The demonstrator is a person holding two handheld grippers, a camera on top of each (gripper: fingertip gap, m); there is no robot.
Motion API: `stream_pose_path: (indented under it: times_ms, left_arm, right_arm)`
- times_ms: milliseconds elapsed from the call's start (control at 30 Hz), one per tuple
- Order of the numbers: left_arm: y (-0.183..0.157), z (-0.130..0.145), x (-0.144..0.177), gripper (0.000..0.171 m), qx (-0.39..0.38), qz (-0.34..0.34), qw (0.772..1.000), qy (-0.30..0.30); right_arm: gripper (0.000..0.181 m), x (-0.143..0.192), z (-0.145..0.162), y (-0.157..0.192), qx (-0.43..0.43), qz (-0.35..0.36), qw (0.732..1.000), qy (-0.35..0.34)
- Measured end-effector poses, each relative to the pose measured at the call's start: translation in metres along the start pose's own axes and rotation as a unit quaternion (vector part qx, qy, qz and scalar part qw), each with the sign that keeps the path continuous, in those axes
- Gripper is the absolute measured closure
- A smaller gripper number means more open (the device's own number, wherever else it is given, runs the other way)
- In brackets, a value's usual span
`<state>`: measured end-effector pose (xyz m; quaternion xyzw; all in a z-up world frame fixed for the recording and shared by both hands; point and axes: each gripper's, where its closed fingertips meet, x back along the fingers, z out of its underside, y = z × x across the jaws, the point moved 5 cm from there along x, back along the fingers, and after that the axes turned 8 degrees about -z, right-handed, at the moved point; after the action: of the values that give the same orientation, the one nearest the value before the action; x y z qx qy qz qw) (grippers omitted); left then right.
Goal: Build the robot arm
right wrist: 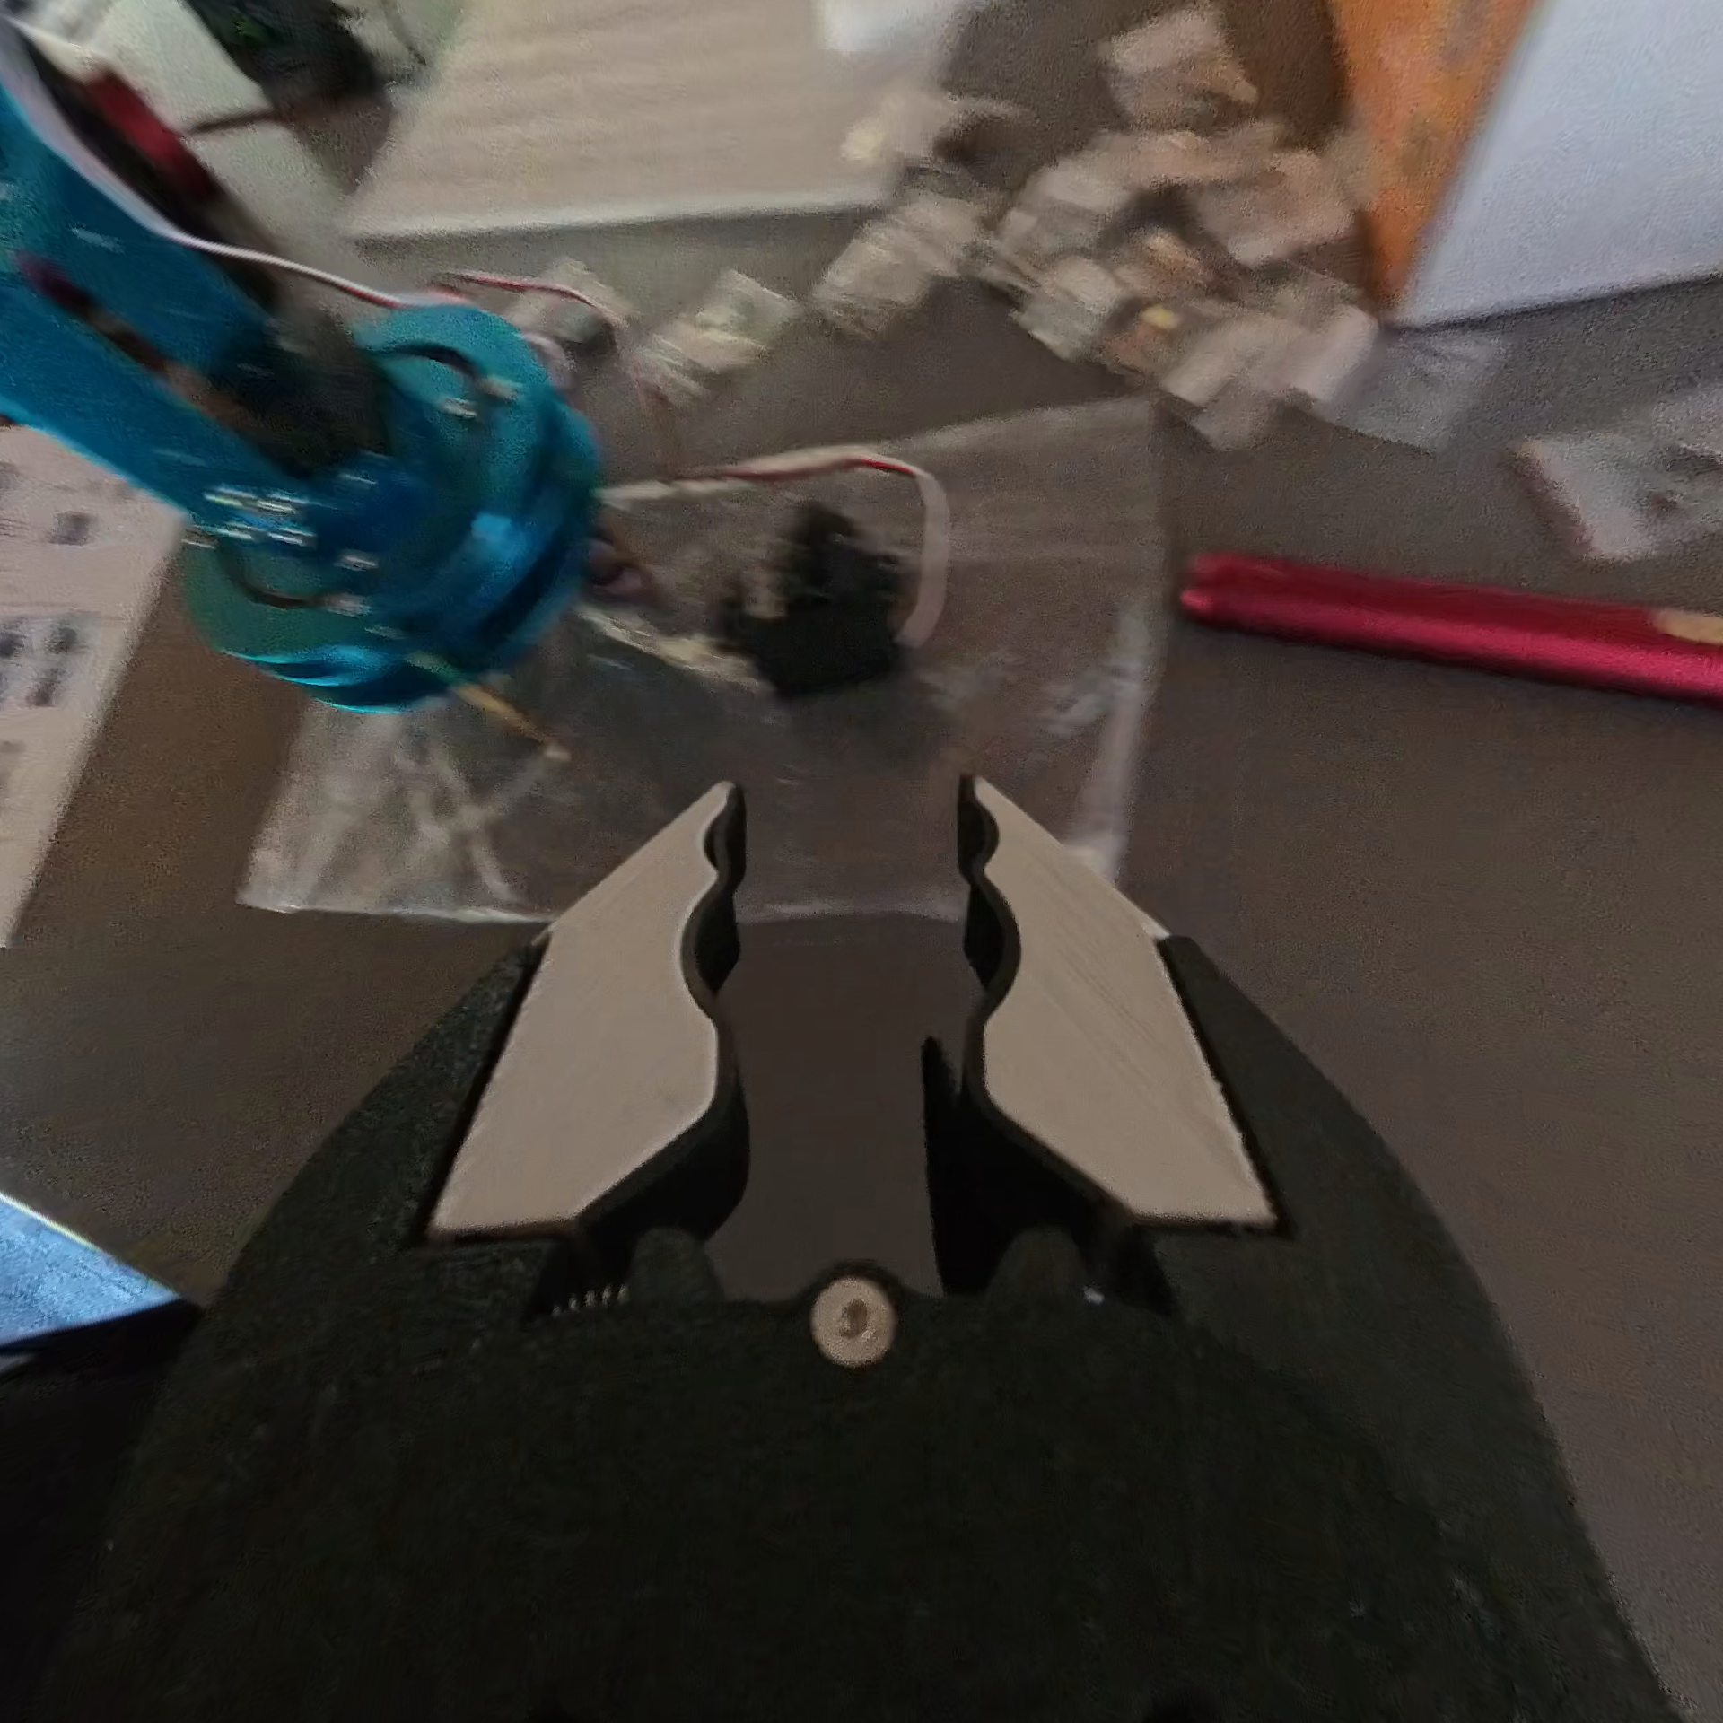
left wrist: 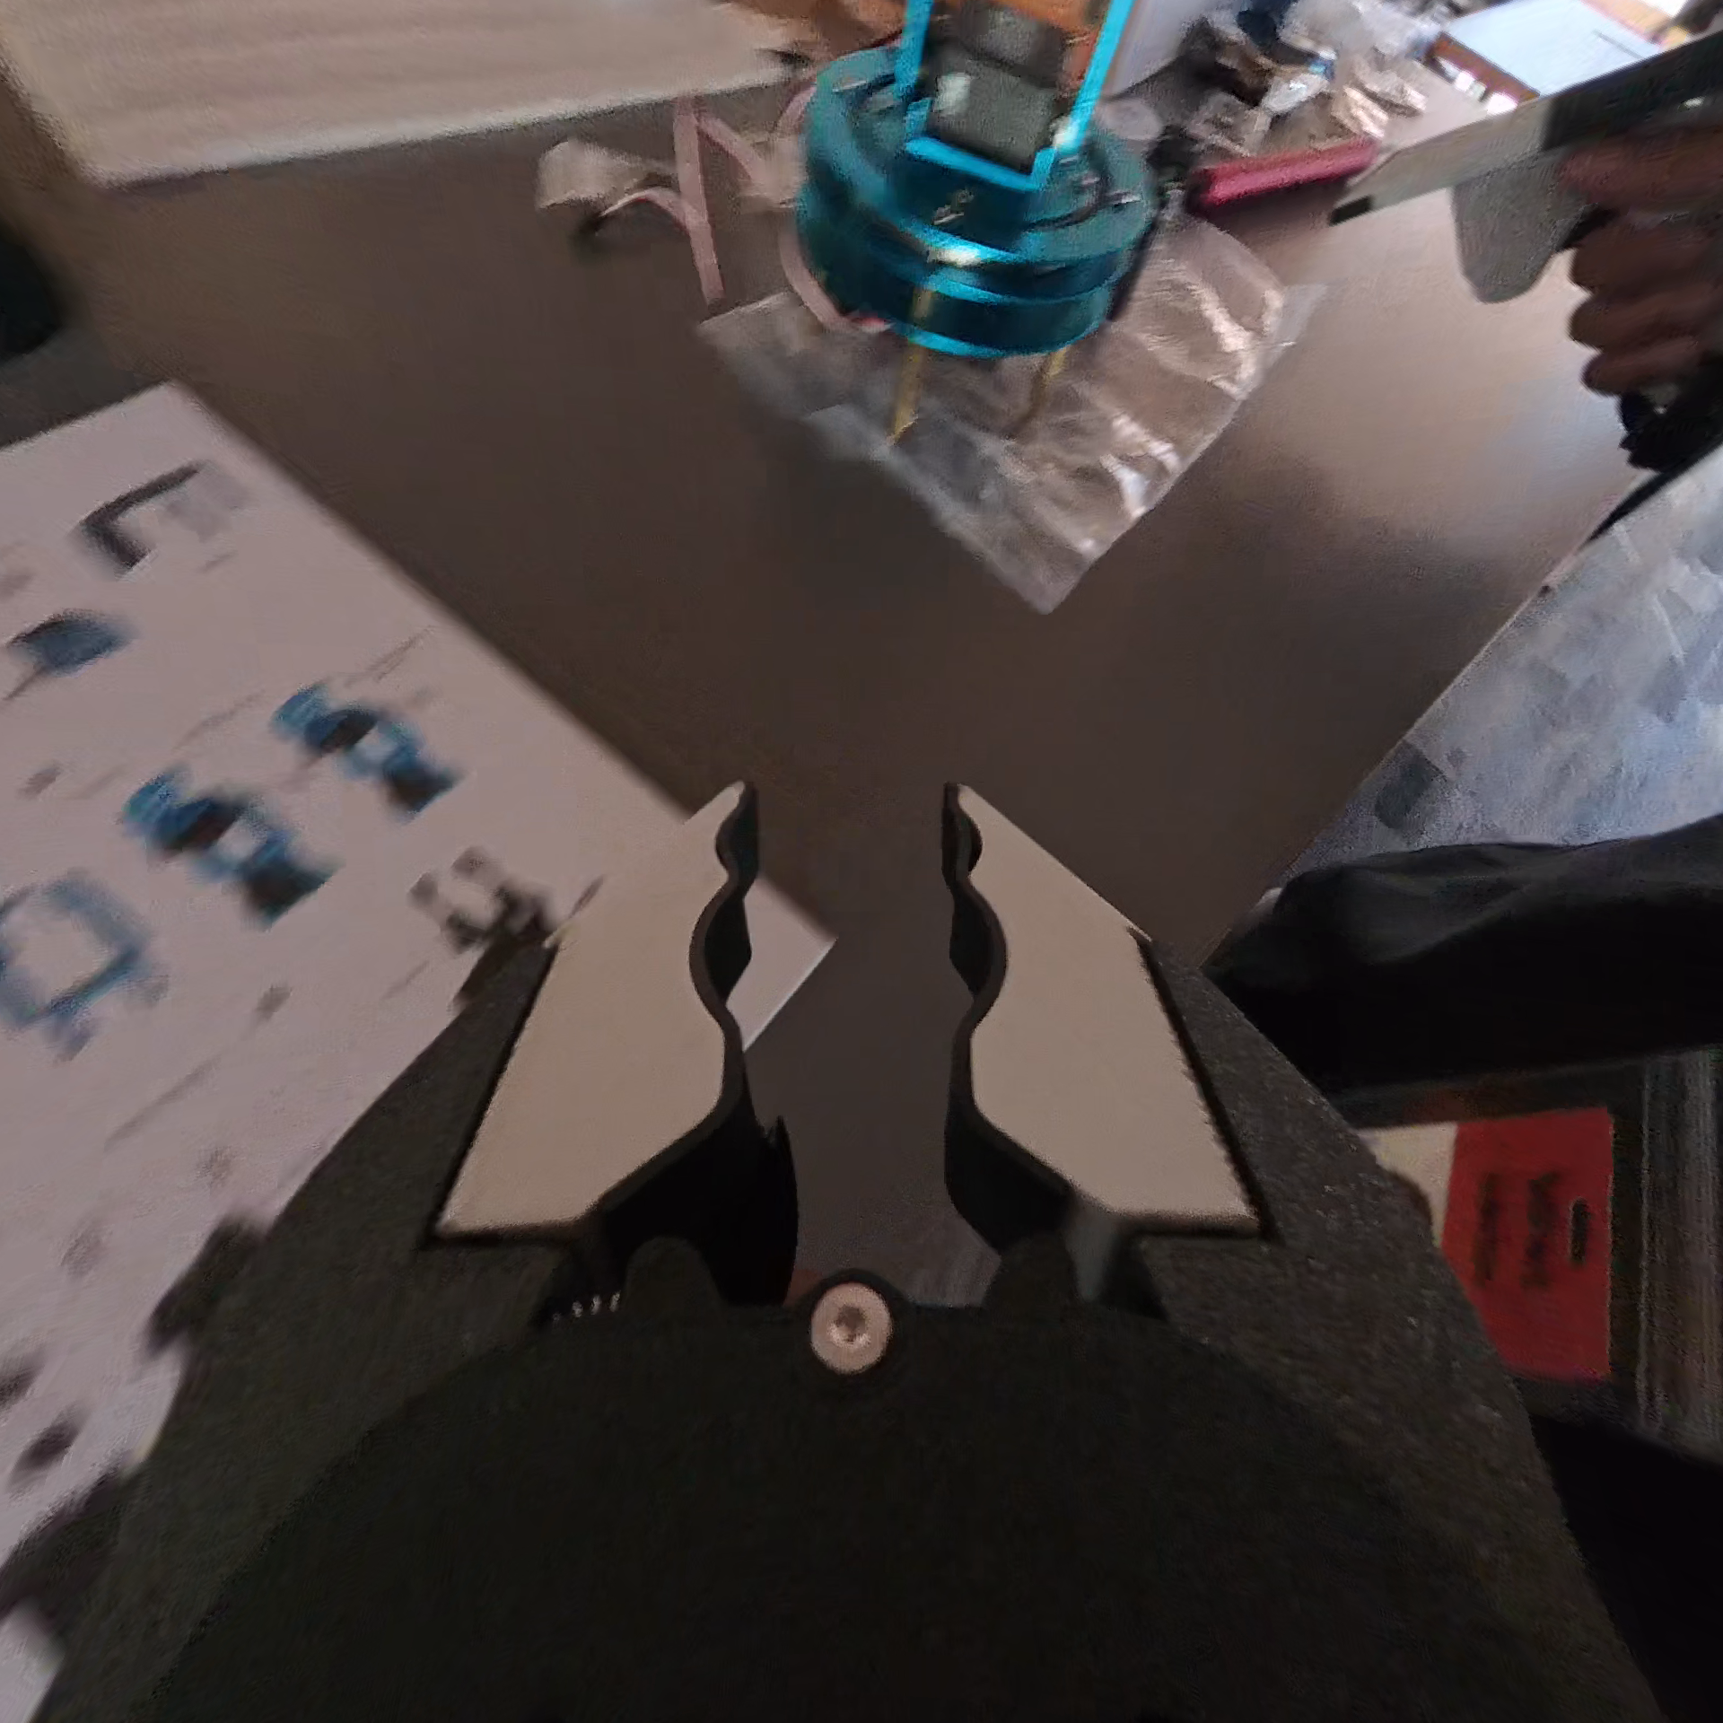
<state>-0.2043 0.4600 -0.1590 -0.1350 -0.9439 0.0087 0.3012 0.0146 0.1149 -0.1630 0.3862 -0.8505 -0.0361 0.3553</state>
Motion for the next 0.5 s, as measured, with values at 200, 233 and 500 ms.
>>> stream_pose_path:
  times_ms: [200,233,500]
  left_arm:
    - [-0.060,-0.031,-0.087,0.141,-0.062,0.023,0.997,0.041]
    - [-0.064,-0.034,-0.095,0.139,-0.059,0.024,0.997,0.049]
    - [-0.085,-0.036,-0.132,0.138,-0.079,-0.014,0.992,0.099]
  right_arm:
    - [0.143,-0.003,0.025,-0.055,0.065,-0.037,0.991,0.115]
    - [0.143,-0.005,0.024,-0.056,0.079,-0.050,0.988,0.120]
    - [0.175,-0.010,0.025,-0.064,0.113,-0.092,0.981,0.127]
